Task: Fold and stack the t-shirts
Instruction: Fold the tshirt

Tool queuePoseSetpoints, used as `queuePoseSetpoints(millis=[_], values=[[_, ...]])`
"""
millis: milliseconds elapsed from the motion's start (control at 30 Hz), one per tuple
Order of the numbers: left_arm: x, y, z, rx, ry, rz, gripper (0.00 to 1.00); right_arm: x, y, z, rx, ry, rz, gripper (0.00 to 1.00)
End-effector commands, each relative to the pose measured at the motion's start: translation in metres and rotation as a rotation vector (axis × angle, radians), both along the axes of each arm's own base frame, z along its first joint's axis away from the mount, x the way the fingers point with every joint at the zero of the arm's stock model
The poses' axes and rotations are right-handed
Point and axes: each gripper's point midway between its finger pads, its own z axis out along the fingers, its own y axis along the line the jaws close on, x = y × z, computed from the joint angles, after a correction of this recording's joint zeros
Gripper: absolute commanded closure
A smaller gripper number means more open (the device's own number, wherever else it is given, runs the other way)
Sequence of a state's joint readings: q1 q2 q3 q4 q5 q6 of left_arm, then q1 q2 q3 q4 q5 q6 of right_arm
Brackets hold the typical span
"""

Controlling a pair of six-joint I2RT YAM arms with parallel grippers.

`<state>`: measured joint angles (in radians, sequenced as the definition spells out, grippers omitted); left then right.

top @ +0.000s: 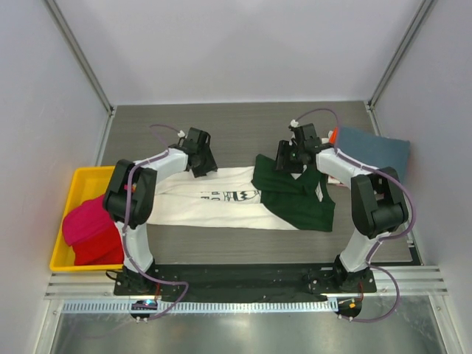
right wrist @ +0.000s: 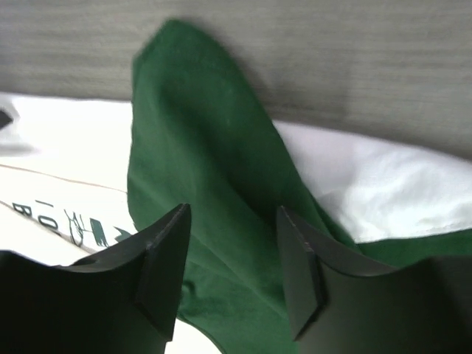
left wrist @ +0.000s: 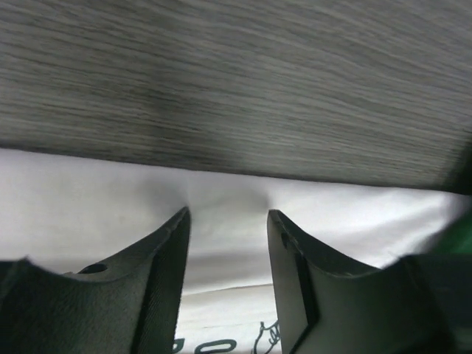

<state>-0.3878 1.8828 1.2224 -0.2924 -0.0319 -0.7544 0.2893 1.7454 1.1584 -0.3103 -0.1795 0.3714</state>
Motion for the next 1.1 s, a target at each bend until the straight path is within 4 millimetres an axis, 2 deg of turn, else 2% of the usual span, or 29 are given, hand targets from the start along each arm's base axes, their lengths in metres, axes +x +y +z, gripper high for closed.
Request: queuePoseSetpoints(millis=[0, 167, 200, 300, 400, 433, 467, 600, 633, 667, 733, 767, 800, 867, 1000, 1067], values=[[0.007, -0.005, -0.007, -0.002, 0.053, -0.011, 0.53, -0.012, 0.005, 0.011, 0.024, -0.025, 0.037, 0.47], [0.005, -0.009, -0.018, -0.010, 0.093, -0.025, 0.53, -0.022, -0.001, 0.000, -0.011, -0.007, 0.027, 0.47], [0.005, -0.008, -0.019, -0.006, 0.093, -0.022, 0.53, -0.023, -0.002, -0.003, -0.017, 0.001, 0.026, 0.64], [0.003, -0.004, -0.023, 0.010, 0.107, -0.018, 0.53, -0.029, -0.002, -0.003, -0.019, 0.010, 0.031, 0.83], [0.000, 0.001, -0.030, 0.019, 0.128, -0.011, 0.54, -0.044, -0.004, 0.002, -0.027, -0.006, 0.036, 0.84], [0.000, 0.003, -0.031, 0.019, 0.131, -0.007, 0.54, -0.048, -0.005, 0.015, -0.017, -0.034, 0.036, 0.84], [0.000, 0.003, -0.032, 0.018, 0.133, -0.004, 0.54, -0.060, -0.006, 0.010, -0.017, -0.017, 0.043, 0.85], [0.001, 0.005, -0.031, 0.014, 0.133, 0.006, 0.54, -0.099, -0.009, 0.012, -0.002, 0.001, 0.050, 0.84], [0.000, 0.005, -0.031, 0.016, 0.135, 0.004, 0.54, -0.114, -0.013, 0.001, -0.008, 0.033, 0.047, 0.84], [0.000, 0.005, -0.031, 0.016, 0.135, 0.004, 0.54, -0.120, -0.013, 0.008, 0.006, 0.012, 0.044, 0.84], [0.000, 0.006, -0.031, 0.015, 0.136, 0.007, 0.54, -0.136, -0.017, 0.003, 0.014, 0.045, 0.021, 0.79], [0.000, 0.005, -0.030, 0.014, 0.131, 0.006, 0.55, -0.146, -0.020, 0.000, 0.022, 0.051, 0.011, 0.57], [0.001, 0.006, -0.030, 0.014, 0.131, 0.006, 0.55, -0.153, -0.017, 0.001, 0.051, 0.059, 0.017, 0.46], [0.001, 0.005, -0.028, 0.013, 0.125, 0.003, 0.54, -0.162, -0.017, 0.000, 0.068, 0.067, 0.018, 0.34], [0.004, 0.004, -0.020, -0.004, 0.082, 0.004, 0.55, -0.148, -0.017, 0.025, 0.071, -0.008, -0.003, 0.32], [0.005, 0.003, -0.013, -0.018, 0.048, 0.004, 0.55, -0.127, -0.019, 0.041, 0.039, -0.057, -0.030, 0.32]])
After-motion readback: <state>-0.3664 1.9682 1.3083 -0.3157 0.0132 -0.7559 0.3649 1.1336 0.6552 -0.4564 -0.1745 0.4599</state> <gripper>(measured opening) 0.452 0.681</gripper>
